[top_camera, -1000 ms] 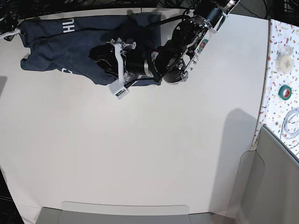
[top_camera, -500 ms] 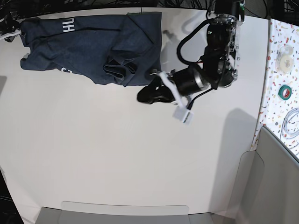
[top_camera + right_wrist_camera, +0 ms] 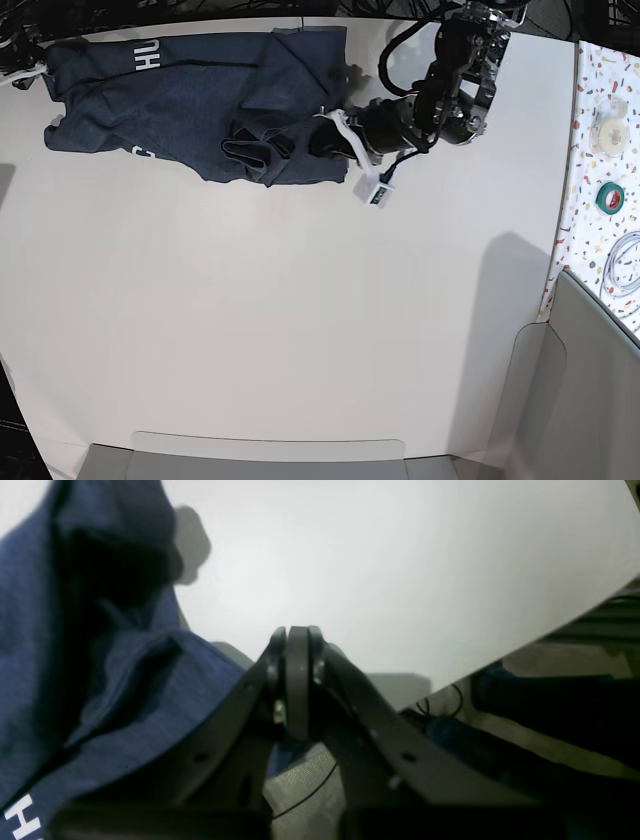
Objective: Layout the t-shirt on the table in an organized manner, then fold the t-shirt properly
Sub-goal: 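Drag the held fabric with the left gripper toward the collar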
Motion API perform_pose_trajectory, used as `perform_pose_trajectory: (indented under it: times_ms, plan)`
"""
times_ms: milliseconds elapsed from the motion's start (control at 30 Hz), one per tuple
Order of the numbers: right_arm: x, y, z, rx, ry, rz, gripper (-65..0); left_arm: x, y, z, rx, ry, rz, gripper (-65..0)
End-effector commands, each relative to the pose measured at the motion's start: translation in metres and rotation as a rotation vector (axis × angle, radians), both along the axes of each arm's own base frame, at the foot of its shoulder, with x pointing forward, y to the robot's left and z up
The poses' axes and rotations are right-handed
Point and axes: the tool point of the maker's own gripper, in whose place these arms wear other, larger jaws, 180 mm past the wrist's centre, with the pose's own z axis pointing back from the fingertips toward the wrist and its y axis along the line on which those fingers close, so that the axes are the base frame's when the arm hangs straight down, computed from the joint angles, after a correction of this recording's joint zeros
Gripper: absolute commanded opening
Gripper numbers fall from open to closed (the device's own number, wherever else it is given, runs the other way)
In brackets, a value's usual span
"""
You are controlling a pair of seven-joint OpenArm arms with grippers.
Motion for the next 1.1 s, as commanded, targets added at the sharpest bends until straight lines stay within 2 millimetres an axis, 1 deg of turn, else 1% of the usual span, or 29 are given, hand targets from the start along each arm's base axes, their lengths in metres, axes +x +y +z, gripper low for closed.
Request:
perform_pose_trajectory:
  times_ms: [0, 133, 200, 367, 467, 533, 633, 733, 833, 933, 1067]
  plan:
    - [0.005, -0.006, 0.012, -0.039, -0.027, 0.022, -65.0, 0.004, -0.007, 0.008, -0.025, -0.023, -0.001, -65.0]
    - [0.001, -0.007, 0.011, -0.04, -0.02, 0.017, -65.0, -0.001, -0.026, 0.013, -0.061, -0.018, -0.025, -65.0]
    - [0.0, -0.006, 0.01, -0.039, -0.015, 0.019, -65.0, 0.004, -0.033, 0.017, -0.067, -0.035, -0.042, -65.0]
    - [0.0, -0.006, 0.01, -0.039, -0.013, 0.02, -65.0, 0.006, -0.055, 0.006, -0.06, -0.004, -0.088, -65.0]
    - [-0.001, -0.006, 0.01, -0.039, -0.012, 0.02, -65.0, 0.008, -0.074, 0.005, -0.061, -0.017, -0.103, -65.0]
    - [-0.001, -0.006, 0.01, -0.039, -0.012, 0.02, -65.0, 0.008, -0.087, 0.007, -0.066, -0.031, -0.118, -65.0]
    - [-0.001, -0.006, 0.01, -0.039, -0.012, 0.02, -65.0, 0.002, -0.106, 0.014, -0.096, -0.036, -0.146, -65.0]
    - [-0.001, -0.006, 0.01, -0.039, -0.012, 0.02, -65.0, -0.005, -0.121, 0.022, -0.127, -0.038, -0.175, -65.0]
    - [-0.001, -0.006, 0.01, -0.039, -0.012, 0.02, -65.0, -0.005, -0.123, 0.027, -0.139, -0.051, -0.178, -64.9]
    - [0.0, -0.006, 0.01, -0.039, -0.013, 0.02, -65.0, -0.002, -0.117, 0.035, -0.14, -0.08, -0.169, -64.9]
    - [0.0, -0.006, 0.01, -0.039, -0.015, 0.02, -65.0, 0.008, -0.086, 0.035, -0.089, -0.118, -0.136, -64.9]
